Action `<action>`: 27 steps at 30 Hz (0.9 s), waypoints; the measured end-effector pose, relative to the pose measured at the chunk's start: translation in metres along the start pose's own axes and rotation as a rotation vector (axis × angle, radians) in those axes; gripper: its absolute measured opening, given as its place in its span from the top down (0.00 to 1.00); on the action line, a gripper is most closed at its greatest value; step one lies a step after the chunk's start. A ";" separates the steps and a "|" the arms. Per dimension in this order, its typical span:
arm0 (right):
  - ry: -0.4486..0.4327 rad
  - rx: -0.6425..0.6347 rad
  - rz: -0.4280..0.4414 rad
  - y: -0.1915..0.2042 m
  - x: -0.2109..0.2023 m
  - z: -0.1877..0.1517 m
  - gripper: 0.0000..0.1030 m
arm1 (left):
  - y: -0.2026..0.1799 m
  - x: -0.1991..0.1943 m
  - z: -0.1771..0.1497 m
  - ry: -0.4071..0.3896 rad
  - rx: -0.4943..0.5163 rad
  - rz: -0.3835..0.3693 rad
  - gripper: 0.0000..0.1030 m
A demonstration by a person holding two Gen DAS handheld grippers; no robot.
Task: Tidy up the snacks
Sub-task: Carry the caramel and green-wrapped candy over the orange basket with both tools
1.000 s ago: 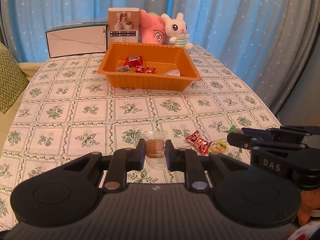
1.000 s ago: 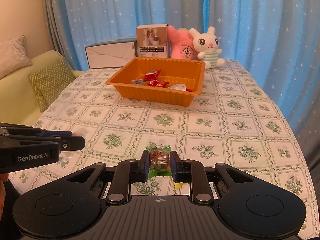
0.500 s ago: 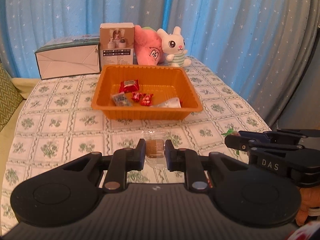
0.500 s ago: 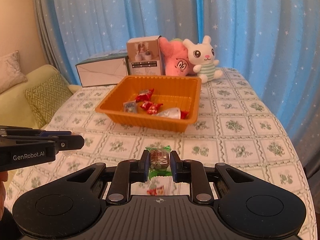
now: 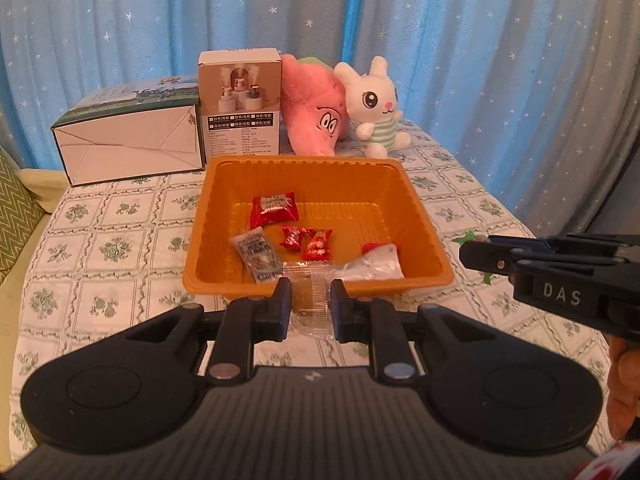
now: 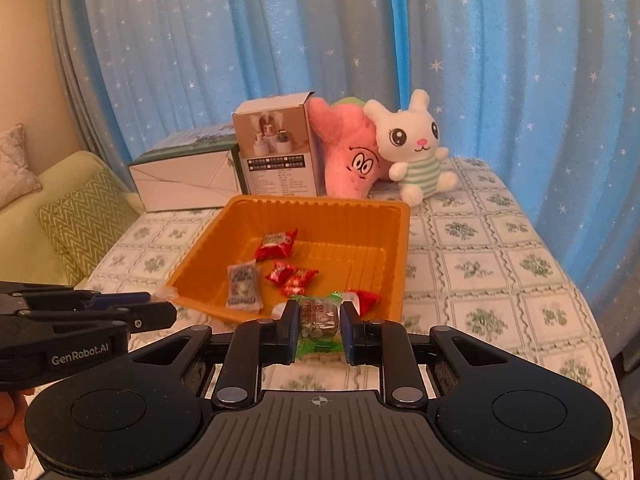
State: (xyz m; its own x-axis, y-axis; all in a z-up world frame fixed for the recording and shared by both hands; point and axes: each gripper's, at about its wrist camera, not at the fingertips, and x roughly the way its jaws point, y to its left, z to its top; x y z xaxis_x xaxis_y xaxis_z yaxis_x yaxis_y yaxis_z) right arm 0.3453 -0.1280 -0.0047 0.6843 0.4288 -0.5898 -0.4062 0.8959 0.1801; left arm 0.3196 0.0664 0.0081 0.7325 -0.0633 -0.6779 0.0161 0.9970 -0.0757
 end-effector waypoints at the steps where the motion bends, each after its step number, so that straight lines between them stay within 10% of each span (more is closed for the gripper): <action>1: 0.004 0.003 0.002 -0.001 0.005 0.003 0.79 | 0.003 0.005 0.004 0.000 0.001 0.002 0.83; 27: 0.069 0.141 0.022 -0.023 0.095 0.057 0.79 | 0.026 0.093 0.057 0.042 -0.032 -0.041 0.71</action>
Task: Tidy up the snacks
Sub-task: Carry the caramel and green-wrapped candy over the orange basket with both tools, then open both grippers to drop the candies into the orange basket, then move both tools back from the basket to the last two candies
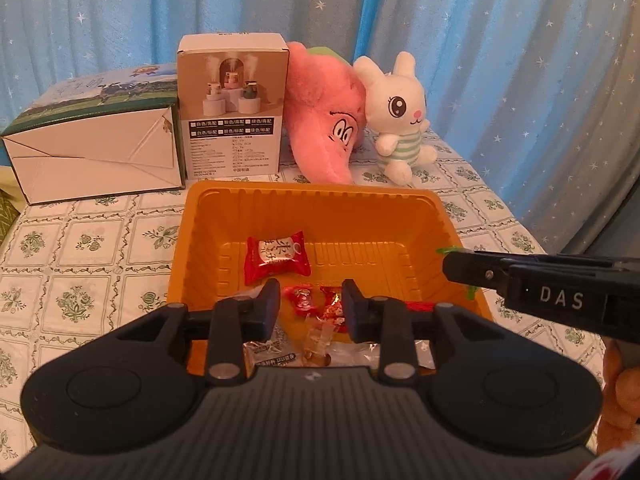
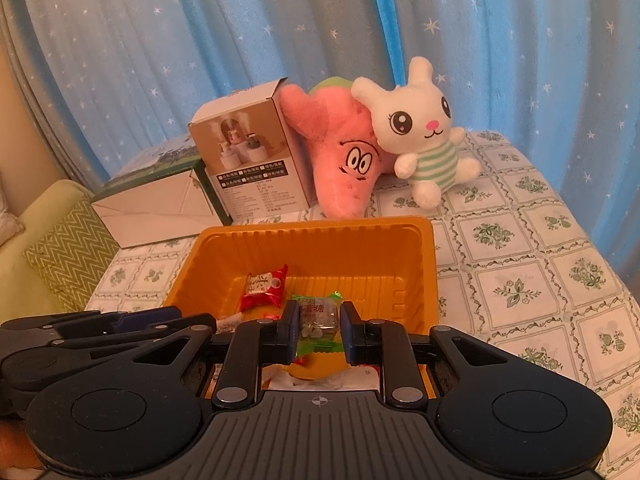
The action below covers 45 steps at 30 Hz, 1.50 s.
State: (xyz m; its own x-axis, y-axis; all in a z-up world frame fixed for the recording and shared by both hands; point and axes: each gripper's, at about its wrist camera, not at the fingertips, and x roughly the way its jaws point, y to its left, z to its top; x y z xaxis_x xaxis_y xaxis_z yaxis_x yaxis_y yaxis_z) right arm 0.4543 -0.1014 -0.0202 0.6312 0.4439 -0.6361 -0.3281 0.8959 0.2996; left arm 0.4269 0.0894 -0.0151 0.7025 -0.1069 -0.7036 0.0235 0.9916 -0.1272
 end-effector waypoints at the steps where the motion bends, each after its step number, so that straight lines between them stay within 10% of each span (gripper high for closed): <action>1: 0.001 -0.002 -0.001 0.000 0.000 0.000 0.79 | 0.001 -0.001 -0.001 0.000 -0.004 0.005 0.71; 18: -0.007 -0.085 0.012 0.021 0.021 0.002 0.78 | 0.022 -0.017 -0.016 0.000 -0.028 0.067 0.71; 22: -0.023 -0.110 0.028 0.027 0.021 0.000 0.45 | 0.025 -0.021 -0.022 -0.004 -0.020 0.091 0.71; 45: -0.035 -0.102 -0.064 0.030 -0.089 -0.049 0.45 | -0.010 -0.124 -0.069 -0.062 -0.062 0.088 0.71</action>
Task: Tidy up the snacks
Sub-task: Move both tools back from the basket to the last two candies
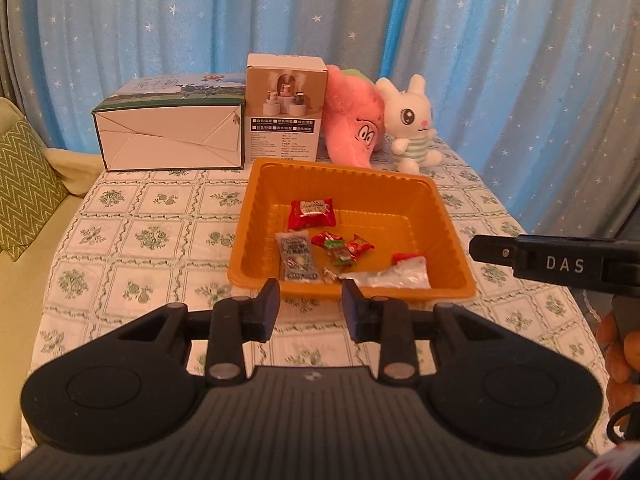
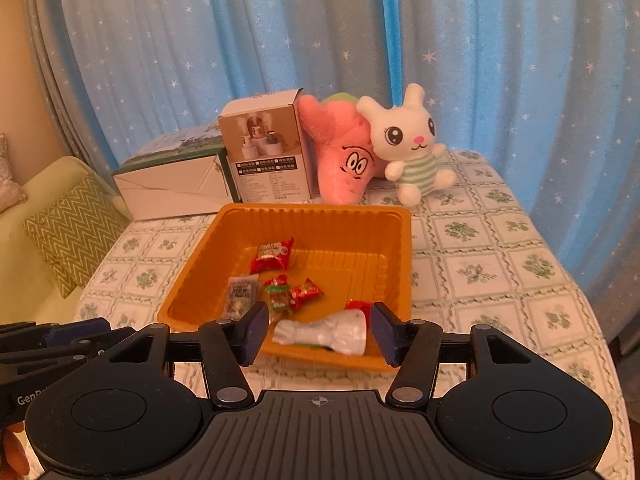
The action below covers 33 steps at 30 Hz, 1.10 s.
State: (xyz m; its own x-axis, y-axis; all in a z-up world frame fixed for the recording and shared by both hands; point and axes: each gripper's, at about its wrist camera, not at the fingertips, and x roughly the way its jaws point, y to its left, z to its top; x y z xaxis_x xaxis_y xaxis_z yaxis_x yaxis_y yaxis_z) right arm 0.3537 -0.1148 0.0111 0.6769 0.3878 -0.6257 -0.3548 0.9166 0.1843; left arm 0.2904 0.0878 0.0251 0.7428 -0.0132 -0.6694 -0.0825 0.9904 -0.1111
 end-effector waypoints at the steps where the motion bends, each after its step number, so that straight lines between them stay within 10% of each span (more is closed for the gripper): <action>1: -0.003 -0.002 -0.007 -0.001 -0.008 -0.004 0.45 | -0.003 -0.007 -0.004 -0.002 0.003 0.000 0.71; 33: 0.018 0.085 -0.101 -0.042 -0.134 -0.133 0.45 | -0.038 -0.089 -0.126 0.093 -0.031 -0.014 0.71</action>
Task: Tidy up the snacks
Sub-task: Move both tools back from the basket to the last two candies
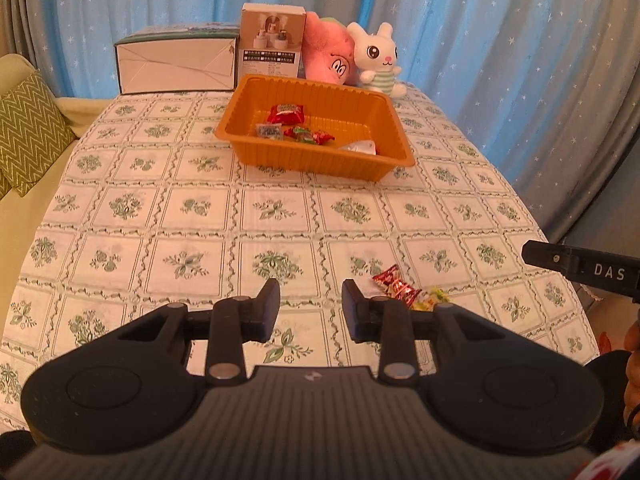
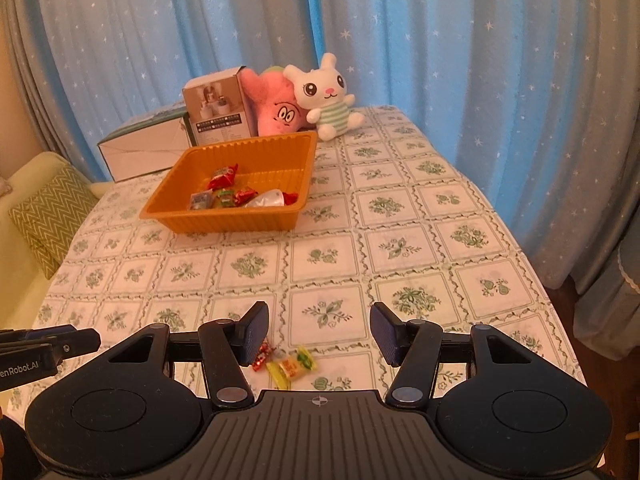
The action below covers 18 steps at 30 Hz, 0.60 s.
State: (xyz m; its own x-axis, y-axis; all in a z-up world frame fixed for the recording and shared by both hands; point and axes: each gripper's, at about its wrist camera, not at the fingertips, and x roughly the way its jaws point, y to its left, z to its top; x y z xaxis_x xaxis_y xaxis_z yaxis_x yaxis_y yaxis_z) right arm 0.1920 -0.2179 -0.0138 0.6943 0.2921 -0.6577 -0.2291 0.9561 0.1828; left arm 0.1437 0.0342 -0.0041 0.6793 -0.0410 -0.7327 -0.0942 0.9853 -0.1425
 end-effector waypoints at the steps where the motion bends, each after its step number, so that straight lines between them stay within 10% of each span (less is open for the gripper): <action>1: 0.003 0.002 0.001 0.000 0.001 -0.002 0.45 | 0.001 0.001 -0.002 0.003 -0.002 0.001 0.71; 18: 0.056 0.019 0.012 -0.023 0.017 -0.059 0.45 | -0.002 0.022 -0.020 0.056 0.008 -0.002 0.71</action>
State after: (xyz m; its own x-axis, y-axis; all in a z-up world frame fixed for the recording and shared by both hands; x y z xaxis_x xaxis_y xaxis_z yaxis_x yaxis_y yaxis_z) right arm 0.1687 -0.2368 -0.0720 0.6521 0.3019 -0.6954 -0.2234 0.9531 0.2043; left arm 0.1444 0.0281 -0.0329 0.6379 -0.0523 -0.7684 -0.0870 0.9864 -0.1393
